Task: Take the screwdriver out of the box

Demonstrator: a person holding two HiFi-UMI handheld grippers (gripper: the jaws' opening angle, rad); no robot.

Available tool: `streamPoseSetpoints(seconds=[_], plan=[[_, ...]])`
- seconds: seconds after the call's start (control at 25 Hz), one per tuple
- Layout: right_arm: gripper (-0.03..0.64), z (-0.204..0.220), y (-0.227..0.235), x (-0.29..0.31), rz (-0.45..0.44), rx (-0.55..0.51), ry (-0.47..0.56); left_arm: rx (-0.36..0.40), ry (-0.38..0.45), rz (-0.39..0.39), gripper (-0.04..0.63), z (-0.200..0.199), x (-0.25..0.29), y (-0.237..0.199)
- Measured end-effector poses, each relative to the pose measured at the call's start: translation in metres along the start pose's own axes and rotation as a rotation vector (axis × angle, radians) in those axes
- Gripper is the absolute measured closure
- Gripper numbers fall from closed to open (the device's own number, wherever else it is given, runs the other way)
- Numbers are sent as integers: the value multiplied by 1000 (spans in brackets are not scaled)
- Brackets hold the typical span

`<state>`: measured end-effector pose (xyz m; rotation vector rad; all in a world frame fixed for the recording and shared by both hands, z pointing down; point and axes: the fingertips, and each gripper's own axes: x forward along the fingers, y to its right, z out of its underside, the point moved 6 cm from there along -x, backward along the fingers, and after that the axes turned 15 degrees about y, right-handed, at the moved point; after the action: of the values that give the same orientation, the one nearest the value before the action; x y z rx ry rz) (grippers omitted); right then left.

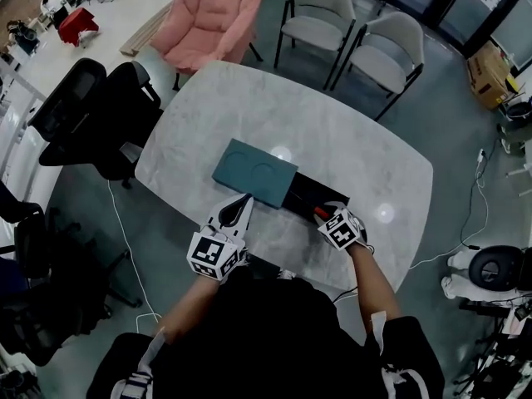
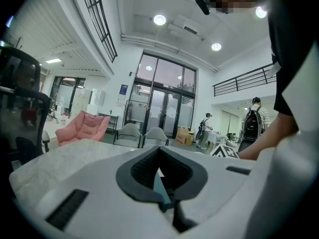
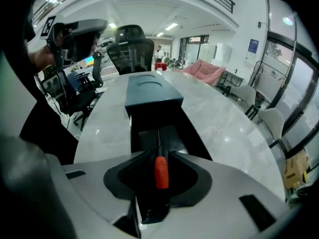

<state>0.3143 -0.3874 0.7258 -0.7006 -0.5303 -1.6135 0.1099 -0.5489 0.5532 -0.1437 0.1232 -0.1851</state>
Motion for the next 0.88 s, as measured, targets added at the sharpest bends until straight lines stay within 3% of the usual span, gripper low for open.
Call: streamPoseSetpoints(seconds=[0.44, 0.88], plan=[[475, 15, 4, 35, -114, -90, -247, -35, 20, -57, 589, -10, -11, -22], [503, 21, 3, 36, -99, -97, -248, -16, 20, -46, 589, -13, -16, -26]])
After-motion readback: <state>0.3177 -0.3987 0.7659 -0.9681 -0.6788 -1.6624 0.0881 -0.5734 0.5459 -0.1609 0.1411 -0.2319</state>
